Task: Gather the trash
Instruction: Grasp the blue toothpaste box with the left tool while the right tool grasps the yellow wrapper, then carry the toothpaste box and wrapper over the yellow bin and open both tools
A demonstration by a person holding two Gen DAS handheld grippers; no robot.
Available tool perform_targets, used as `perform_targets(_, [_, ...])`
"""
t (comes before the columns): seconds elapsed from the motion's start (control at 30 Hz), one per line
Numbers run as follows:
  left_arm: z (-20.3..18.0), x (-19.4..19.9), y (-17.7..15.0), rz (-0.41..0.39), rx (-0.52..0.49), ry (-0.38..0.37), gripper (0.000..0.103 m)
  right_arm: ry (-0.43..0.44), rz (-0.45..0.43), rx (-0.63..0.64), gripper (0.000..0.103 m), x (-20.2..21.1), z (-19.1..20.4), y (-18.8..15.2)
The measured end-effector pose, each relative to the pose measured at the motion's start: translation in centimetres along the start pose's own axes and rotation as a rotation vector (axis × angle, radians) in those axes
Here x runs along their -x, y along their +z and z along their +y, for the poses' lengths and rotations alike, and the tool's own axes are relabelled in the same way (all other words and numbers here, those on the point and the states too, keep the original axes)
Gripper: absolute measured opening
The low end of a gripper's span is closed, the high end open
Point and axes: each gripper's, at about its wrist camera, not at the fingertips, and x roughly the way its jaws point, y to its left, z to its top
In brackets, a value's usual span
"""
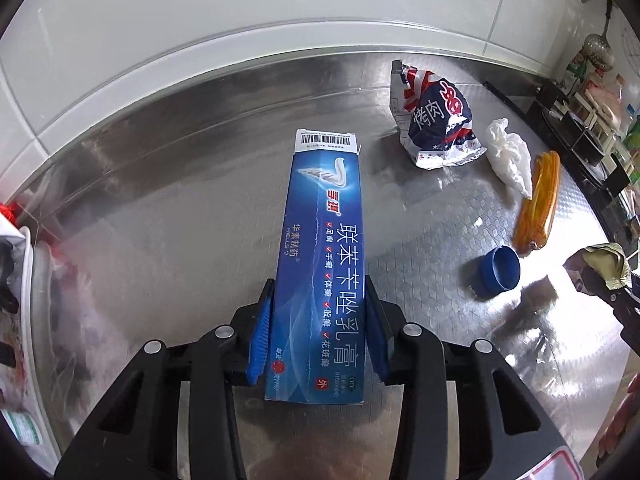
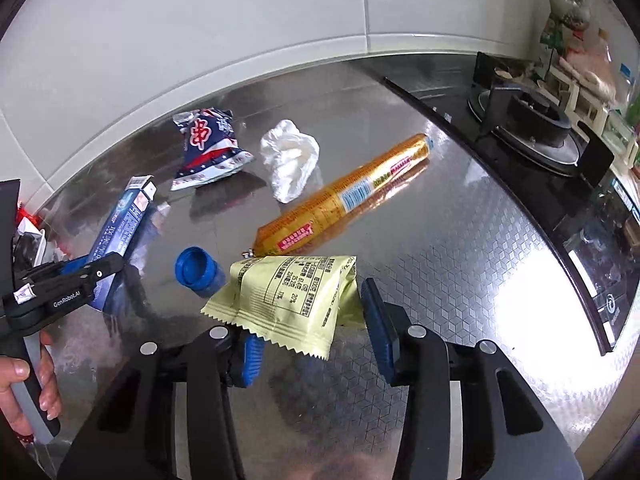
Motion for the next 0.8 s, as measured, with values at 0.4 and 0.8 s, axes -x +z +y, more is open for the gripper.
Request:
perform_targets(0.4, [-0.3,3.2,-2.9,-0.025,0.018,0.017,0.040,0.018,-0.021,0.001,0.046,3.4,-0.6,-2.4])
perform_targets(0.8, [-2.9,9.6,-9.9,-0.053,0.032,0.047,0.040,0.054,-0.037,0.016,0.046,10.1,-2.6,-9.1])
